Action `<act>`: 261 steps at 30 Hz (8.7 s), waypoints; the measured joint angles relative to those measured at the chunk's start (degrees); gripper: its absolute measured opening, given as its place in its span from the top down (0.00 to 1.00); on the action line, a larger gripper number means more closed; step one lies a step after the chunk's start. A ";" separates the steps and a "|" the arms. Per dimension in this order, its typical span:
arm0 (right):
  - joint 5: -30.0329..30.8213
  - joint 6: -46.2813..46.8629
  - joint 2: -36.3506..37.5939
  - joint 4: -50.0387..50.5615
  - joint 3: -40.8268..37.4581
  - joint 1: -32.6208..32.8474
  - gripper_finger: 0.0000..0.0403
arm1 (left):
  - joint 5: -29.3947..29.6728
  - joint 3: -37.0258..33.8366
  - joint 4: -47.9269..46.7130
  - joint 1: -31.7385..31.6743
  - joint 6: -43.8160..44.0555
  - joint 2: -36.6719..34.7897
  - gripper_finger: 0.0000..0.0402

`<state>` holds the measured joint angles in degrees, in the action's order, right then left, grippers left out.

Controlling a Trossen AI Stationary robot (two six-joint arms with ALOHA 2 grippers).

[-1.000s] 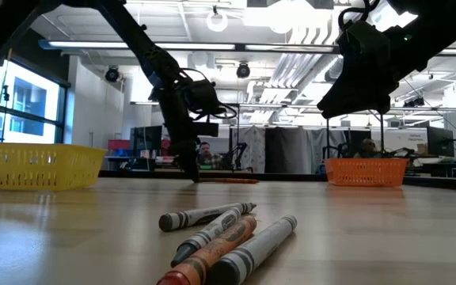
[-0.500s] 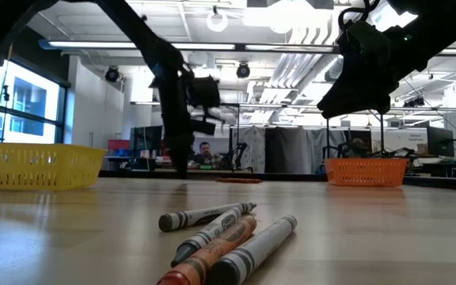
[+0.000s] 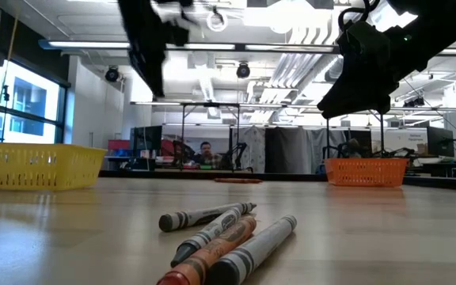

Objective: Sort crayons
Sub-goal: Put the orange crayon into the yellow bin

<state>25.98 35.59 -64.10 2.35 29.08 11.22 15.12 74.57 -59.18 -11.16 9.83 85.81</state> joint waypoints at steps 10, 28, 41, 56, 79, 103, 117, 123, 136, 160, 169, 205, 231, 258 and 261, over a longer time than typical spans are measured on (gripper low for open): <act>0.00 -0.01 0.00 0.00 0.00 0.00 0.69 | 2.02 0.05 -17.64 24.47 41.42 -9.16 1.00; 0.02 -0.01 0.00 0.00 0.00 0.01 0.69 | 1.65 -7.41 -26.42 38.71 62.06 0.71 0.97; 0.02 -0.01 0.00 0.00 0.00 0.01 0.69 | 0.78 -25.26 -14.44 38.51 69.15 -6.72 0.97; 0.00 -0.02 0.00 0.00 0.00 0.02 0.69 | -1.12 -33.28 -4.81 38.51 70.11 -13.08 0.97; 0.02 0.00 0.00 0.00 0.00 0.01 0.69 | -1.16 -33.28 -2.15 38.51 71.54 -13.08 0.77; 0.00 0.00 0.00 -0.02 0.02 0.00 0.69 | 9.83 -13.04 11.57 19.33 27.50 -11.31 0.75; 0.02 0.00 0.00 -0.01 0.07 0.00 0.69 | -2.53 -13.06 37.43 -3.65 -23.11 4.95 0.75; 0.00 -0.02 0.00 0.04 0.07 0.00 0.69 | -7.34 -13.08 38.29 -10.37 -23.88 12.81 0.75; 0.01 0.00 0.00 0.01 0.07 0.00 0.69 | -9.16 -9.70 42.29 -14.02 -37.71 17.55 0.75; 0.00 0.00 0.00 0.00 0.07 0.02 0.69 | -11.48 17.99 19.41 -18.16 -55.85 35.20 0.75; 0.00 0.00 0.00 0.02 0.07 0.02 0.69 | -13.45 18.57 18.79 -19.87 -58.91 35.22 0.75; 0.00 -0.02 0.00 0.00 0.04 0.02 0.69 | -24.08 18.50 21.86 -23.82 -66.25 38.47 0.85; 0.00 -0.01 0.00 -0.01 0.02 0.00 0.69 | -29.68 19.22 19.84 -26.05 -63.94 41.89 0.99; 0.00 0.00 0.00 -0.02 0.02 0.02 0.69 | -29.48 36.71 -9.85 -24.16 -54.39 41.74 1.00; 0.00 -0.01 0.00 -0.01 0.02 0.00 0.69 | -30.52 38.21 -20.52 -23.30 -50.29 40.96 1.00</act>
<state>25.98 35.58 -64.10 2.34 29.10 11.23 -15.40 112.79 -79.70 -34.46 -40.46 126.77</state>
